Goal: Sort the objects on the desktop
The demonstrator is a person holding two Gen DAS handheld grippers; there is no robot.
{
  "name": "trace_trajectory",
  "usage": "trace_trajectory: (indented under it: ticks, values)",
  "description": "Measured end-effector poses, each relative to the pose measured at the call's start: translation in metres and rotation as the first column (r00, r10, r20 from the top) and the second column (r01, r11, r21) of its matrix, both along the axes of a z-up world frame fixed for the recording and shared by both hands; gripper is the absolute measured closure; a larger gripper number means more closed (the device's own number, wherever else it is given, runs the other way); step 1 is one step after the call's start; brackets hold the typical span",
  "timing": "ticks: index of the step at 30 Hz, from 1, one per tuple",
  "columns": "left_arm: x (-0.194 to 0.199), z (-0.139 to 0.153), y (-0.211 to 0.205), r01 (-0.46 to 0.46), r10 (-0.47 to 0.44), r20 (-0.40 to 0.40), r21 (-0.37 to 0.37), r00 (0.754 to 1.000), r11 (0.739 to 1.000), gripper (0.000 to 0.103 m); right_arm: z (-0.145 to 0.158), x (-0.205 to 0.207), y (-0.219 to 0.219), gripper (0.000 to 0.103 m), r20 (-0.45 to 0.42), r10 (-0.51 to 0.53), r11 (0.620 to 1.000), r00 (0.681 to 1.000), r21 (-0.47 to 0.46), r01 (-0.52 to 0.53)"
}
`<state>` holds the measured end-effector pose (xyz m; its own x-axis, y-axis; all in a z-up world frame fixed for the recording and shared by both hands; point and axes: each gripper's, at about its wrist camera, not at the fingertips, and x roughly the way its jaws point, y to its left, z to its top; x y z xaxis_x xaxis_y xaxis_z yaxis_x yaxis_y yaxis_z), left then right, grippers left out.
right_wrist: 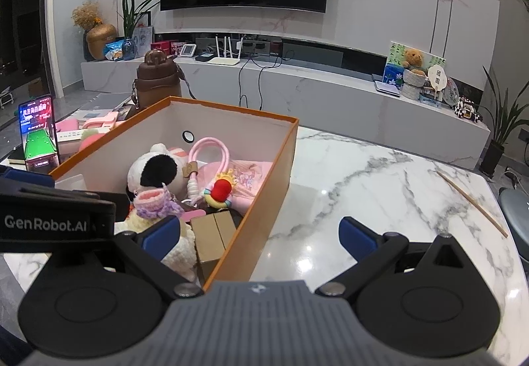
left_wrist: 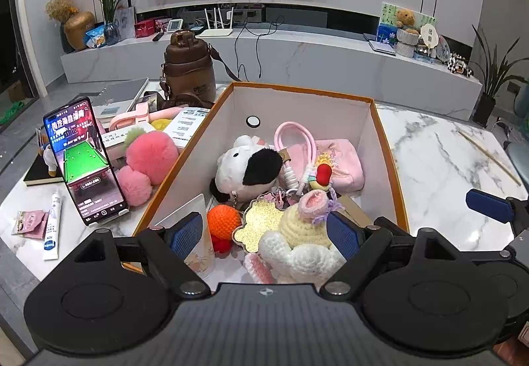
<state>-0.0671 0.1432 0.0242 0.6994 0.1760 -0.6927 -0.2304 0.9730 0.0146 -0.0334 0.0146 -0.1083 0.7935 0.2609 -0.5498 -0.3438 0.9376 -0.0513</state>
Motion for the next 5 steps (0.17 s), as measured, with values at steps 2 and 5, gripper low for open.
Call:
trace_trajectory:
  ticks: [2,5]
  values:
    - [0.0,-0.0003,-0.0026,0.003,-0.003,-0.003,0.013,1.0,1.0,0.006,-0.0019,-0.0001,-0.0004,0.001,0.001,-0.004,1.0,1.0,-0.001,0.004]
    - [0.0007,-0.0009,-0.0049,0.009,-0.008,-0.005,0.017,1.0,1.0,0.006,-0.005,-0.0017,-0.0014,0.001,-0.002,0.011,1.0,1.0,0.003,-0.011]
